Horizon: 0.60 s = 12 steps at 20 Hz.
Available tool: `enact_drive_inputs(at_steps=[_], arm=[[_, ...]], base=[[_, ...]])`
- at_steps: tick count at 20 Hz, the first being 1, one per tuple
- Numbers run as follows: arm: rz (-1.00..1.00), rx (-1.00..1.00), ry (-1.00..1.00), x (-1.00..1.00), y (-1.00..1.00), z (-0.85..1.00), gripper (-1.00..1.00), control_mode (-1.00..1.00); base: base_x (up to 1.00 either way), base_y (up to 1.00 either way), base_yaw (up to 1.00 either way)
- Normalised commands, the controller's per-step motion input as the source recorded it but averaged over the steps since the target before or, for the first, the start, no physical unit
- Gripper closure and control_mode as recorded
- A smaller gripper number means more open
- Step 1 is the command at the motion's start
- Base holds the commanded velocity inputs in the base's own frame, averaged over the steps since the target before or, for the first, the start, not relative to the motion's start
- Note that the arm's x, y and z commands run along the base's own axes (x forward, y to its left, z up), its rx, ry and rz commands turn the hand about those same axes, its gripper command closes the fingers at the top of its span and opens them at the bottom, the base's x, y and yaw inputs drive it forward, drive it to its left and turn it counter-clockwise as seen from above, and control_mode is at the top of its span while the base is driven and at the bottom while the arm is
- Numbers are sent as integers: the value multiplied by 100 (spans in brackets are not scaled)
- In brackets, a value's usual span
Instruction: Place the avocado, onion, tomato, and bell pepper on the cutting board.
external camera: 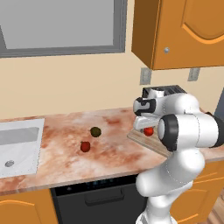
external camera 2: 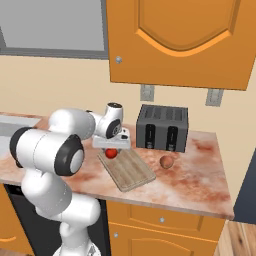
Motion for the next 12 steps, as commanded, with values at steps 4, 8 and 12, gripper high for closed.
enact_drive_inputs(at_steps=[4, 8, 12], arm=[[7, 0, 0, 11, 0, -2, 100, -100], [7, 0, 0, 11, 7, -9, 100, -100], [7, 0, 0, 10, 2, -15, 100, -100]], base=[[0, 0, 0], [0, 0, 0], [0, 0, 0]])
